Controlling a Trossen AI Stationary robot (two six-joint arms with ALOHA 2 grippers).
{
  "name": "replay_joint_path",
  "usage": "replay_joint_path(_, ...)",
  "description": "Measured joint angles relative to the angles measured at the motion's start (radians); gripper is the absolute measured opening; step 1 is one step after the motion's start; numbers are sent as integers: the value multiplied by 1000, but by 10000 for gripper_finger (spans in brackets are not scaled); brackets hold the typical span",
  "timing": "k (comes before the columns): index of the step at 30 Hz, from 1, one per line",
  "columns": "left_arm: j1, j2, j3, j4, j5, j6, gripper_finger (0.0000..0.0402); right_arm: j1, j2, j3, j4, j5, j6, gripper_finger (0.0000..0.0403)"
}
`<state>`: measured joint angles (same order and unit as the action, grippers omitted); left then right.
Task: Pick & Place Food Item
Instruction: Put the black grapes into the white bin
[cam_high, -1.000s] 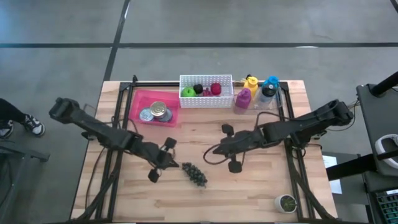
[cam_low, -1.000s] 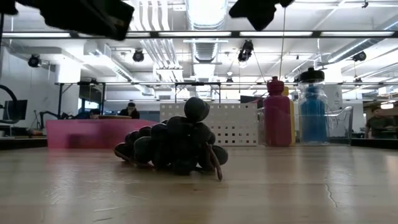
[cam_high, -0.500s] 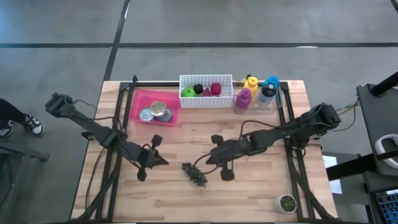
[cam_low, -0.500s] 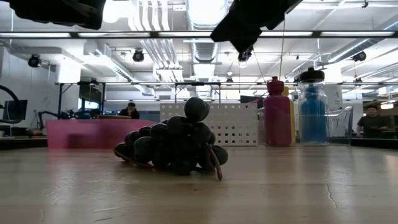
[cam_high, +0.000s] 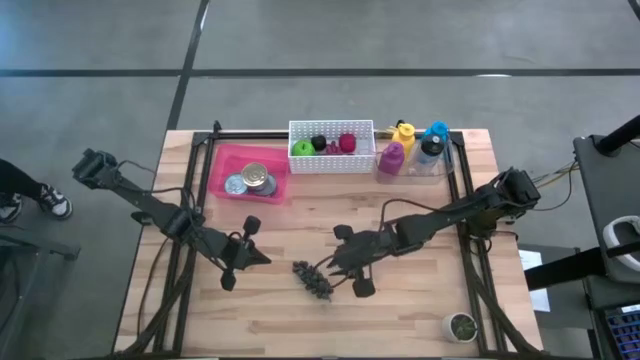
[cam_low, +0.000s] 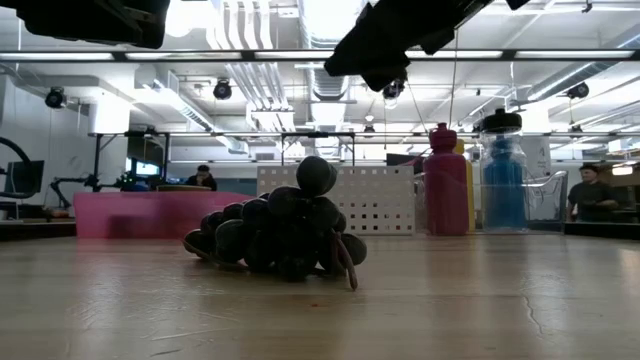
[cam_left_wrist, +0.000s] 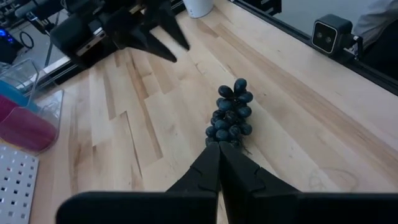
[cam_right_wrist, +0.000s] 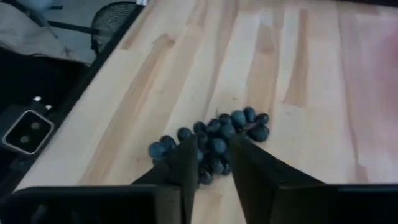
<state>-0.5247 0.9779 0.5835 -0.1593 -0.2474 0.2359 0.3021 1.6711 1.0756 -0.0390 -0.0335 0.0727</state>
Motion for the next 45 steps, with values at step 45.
replay_joint_path(45, 1, 1, 0, 4, 0, -7, 10, 40, 332, 48, 184, -36, -152, 105)
